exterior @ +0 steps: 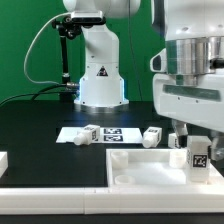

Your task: Assemble one leg

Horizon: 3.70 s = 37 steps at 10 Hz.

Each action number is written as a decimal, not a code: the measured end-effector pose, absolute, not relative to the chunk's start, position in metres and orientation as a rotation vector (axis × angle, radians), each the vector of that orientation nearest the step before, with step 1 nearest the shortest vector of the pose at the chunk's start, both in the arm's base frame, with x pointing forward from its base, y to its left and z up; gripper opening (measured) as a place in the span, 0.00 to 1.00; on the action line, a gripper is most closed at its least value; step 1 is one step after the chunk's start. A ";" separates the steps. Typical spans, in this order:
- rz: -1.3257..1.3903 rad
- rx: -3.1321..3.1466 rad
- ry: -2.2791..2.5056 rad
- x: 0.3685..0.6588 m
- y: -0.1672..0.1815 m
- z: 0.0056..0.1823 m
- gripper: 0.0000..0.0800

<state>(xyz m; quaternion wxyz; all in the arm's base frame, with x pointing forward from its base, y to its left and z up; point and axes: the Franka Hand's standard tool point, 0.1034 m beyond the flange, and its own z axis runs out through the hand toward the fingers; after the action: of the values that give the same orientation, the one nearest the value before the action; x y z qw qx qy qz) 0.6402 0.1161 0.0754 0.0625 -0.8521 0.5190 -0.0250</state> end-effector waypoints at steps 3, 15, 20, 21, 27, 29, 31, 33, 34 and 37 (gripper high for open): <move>-0.091 -2.717 1.322 0.639 0.117 0.074 0.81; -0.110 -2.768 1.345 0.639 0.113 0.072 0.36; -0.001 -1.933 2.325 0.642 0.113 0.071 0.36; 0.003 -1.854 2.384 0.642 0.113 0.071 0.36; -0.128 -2.503 1.630 0.646 0.126 0.073 0.78; -0.141 -2.591 1.501 0.646 0.125 0.073 0.81; -0.157 -2.703 1.307 0.646 0.124 0.072 0.81; -0.199 -2.944 0.765 0.647 0.115 0.070 0.81; -0.197 -2.936 0.788 0.646 0.116 0.070 0.78; -0.180 -2.889 0.942 0.645 0.113 0.069 0.37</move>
Offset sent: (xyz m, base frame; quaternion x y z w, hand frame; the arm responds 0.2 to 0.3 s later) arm 0.0000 0.0000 0.0000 0.0000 0.0000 -0.1296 0.9916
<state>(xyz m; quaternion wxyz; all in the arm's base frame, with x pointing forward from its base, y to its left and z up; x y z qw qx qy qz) 0.6450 0.1132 0.0693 0.0489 -0.9480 0.3090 -0.0590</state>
